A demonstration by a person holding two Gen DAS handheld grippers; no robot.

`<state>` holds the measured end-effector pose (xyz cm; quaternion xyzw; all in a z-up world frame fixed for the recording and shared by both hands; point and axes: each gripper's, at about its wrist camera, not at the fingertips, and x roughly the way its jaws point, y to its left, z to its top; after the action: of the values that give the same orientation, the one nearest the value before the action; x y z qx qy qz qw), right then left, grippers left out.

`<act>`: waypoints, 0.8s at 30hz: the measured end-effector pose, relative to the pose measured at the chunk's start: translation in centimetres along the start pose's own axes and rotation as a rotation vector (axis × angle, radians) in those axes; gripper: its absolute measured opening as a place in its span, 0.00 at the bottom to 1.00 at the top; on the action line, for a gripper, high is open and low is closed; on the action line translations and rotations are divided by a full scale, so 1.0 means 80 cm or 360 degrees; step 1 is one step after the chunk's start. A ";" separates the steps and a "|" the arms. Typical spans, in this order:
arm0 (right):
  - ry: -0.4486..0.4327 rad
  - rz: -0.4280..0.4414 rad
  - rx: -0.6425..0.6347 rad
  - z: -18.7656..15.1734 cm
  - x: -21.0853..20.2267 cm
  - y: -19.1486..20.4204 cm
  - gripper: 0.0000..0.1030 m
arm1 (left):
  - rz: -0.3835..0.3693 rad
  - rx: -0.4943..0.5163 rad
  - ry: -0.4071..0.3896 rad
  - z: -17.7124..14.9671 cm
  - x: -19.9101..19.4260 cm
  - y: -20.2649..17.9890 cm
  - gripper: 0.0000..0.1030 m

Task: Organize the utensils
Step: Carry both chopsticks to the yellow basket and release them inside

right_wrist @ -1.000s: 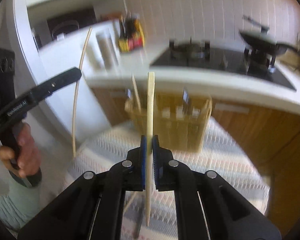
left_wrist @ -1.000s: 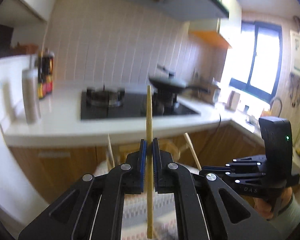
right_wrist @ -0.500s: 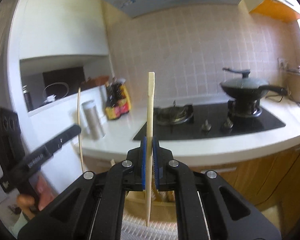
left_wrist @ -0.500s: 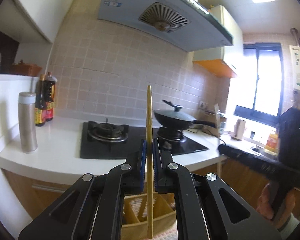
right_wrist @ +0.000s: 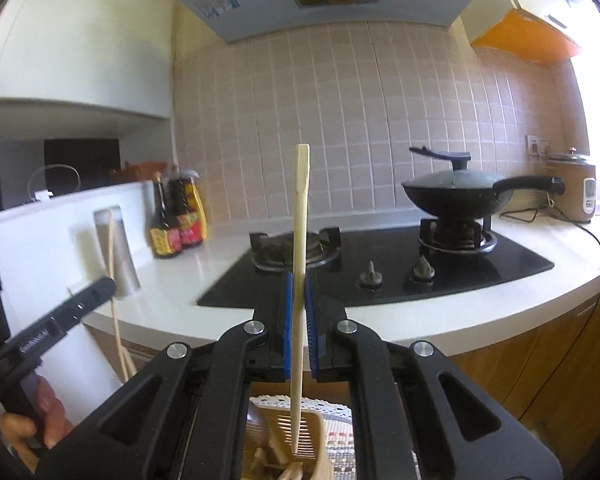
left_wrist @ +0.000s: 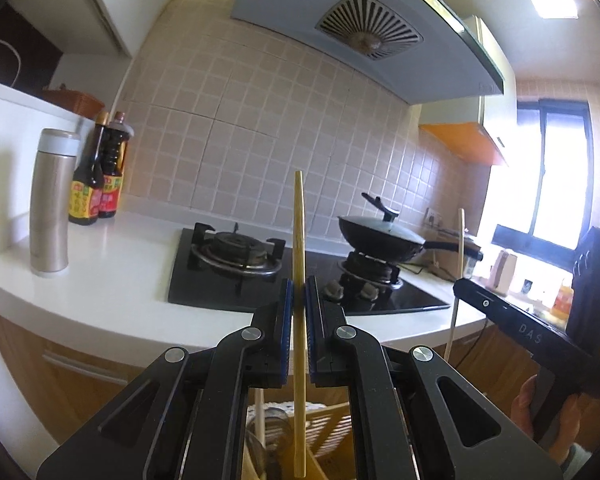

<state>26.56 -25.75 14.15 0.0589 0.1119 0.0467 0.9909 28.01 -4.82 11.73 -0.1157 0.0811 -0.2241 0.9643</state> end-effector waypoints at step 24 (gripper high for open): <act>0.0067 0.0064 -0.0095 -0.033 -0.038 0.009 0.25 | -0.0038 0.0060 0.0026 -0.019 -0.042 0.003 0.39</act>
<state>22.99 -25.05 12.36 0.0305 0.1302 0.0713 0.9884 24.83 -3.40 10.59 -0.0967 0.0834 -0.2380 0.9628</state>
